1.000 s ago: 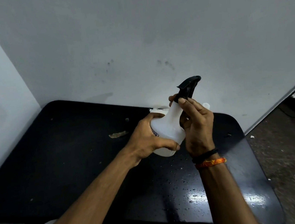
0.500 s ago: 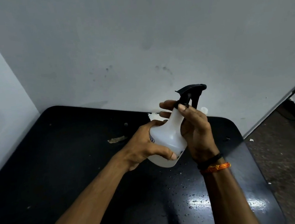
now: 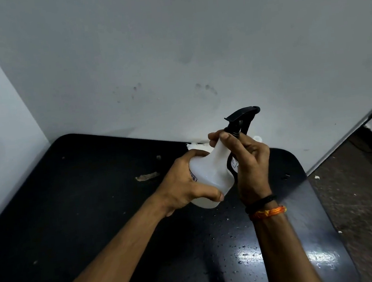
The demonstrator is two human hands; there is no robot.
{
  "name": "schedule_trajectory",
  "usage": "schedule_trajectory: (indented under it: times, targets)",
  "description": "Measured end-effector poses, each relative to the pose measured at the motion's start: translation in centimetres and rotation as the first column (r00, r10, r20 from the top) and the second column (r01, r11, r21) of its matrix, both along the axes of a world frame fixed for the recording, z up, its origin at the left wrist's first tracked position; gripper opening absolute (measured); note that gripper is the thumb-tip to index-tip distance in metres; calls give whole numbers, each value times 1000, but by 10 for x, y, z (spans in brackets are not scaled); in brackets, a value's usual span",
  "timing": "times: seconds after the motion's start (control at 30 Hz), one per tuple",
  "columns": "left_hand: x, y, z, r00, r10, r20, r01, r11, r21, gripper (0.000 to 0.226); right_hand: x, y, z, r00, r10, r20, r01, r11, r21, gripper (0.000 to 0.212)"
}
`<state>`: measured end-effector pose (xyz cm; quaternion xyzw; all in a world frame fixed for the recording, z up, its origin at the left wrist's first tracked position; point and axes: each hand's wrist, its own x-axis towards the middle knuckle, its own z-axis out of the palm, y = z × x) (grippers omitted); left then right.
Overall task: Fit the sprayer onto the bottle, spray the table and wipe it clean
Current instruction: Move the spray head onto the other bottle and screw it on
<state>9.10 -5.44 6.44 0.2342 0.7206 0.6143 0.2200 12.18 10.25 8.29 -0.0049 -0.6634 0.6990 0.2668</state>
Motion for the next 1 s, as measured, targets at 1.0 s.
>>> schedule_trajectory:
  times: [1.0]
  targets:
    - [-6, 1, -14, 939, 221, -264, -255, 962, -101, 103, 3, -21, 4, 938, -333, 95, 321, 939, 128, 37]
